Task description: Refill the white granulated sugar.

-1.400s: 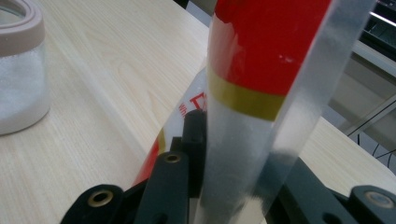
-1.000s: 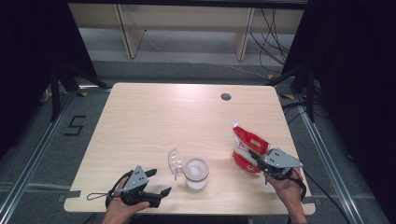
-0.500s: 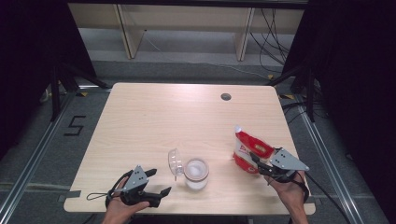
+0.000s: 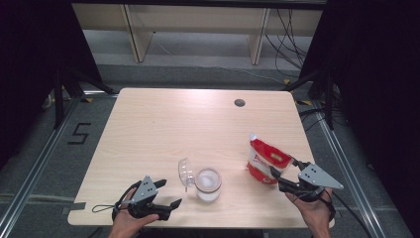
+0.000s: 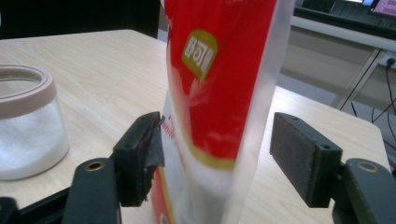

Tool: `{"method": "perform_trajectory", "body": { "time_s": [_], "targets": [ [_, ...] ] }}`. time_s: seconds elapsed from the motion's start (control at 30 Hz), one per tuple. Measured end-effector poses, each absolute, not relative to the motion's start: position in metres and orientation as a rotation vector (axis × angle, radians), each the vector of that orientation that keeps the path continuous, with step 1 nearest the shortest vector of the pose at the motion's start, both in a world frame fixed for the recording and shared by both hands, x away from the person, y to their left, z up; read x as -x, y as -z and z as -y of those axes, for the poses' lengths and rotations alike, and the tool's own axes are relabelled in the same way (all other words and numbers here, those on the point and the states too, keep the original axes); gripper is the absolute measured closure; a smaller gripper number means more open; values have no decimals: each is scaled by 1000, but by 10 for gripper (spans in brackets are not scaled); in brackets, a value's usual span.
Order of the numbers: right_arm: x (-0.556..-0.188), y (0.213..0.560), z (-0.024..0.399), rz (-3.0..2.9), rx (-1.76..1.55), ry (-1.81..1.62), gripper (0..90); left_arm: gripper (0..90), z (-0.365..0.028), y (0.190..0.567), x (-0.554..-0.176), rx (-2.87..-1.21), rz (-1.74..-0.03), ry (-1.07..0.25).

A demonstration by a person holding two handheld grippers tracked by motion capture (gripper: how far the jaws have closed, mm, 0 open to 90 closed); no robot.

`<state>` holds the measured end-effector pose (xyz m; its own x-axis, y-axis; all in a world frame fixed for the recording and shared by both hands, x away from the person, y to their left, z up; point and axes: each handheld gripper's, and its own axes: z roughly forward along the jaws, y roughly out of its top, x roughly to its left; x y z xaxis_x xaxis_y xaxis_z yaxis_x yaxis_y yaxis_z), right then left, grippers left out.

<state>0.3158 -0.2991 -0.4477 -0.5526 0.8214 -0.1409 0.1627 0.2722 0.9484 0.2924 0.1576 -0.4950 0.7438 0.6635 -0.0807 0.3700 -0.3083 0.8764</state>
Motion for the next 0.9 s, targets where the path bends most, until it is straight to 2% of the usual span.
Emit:
{"method": "perform_trajectory", "body": {
  "time_s": [0.9],
  "targets": [
    [-272, 461, 306, -1961, -1014, -1278, 317, 167, -156, 491, -292, -1909, -790, -348]
  ]
}}
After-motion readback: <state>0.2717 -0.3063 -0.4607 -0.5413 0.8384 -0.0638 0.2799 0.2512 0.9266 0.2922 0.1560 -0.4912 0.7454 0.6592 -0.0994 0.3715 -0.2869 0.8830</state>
